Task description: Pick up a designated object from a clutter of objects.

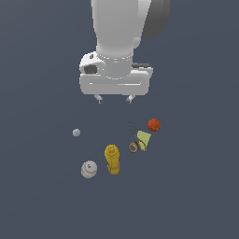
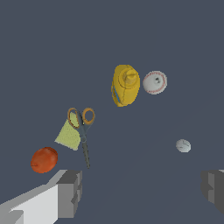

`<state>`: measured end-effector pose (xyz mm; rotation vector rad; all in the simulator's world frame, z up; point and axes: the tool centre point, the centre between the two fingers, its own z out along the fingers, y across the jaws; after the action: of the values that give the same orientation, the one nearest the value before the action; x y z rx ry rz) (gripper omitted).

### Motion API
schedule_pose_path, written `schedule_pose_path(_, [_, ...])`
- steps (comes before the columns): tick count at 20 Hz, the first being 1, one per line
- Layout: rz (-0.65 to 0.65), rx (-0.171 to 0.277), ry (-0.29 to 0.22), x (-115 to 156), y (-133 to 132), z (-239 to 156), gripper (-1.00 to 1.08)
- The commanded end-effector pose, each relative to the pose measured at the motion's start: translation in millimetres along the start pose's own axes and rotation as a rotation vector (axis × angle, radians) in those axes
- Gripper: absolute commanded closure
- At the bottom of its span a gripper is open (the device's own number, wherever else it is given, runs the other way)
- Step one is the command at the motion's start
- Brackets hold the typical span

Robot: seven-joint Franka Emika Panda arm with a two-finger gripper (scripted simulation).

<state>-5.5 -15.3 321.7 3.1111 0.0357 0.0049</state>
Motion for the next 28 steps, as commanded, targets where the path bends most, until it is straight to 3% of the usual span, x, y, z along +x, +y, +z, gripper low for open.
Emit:
schedule_pose_path(1, [0.000,0.000,0.000,0,0,0,-0.92])
schedule_pose_path(10, [-0.005,-0.022,-0.028,-4,24,10,-0.92])
schedule_pose_path(15, [-0.010,-0.022,-0.026,-3,20,12,-0.92])
schedule_pose_path(21, [-0.048,-0.024,-0.024,-2,-2,32,-0.92])
schedule_pose_path(28, [-0.134,-0.024,-0.016,-6,-54,77,-0.92])
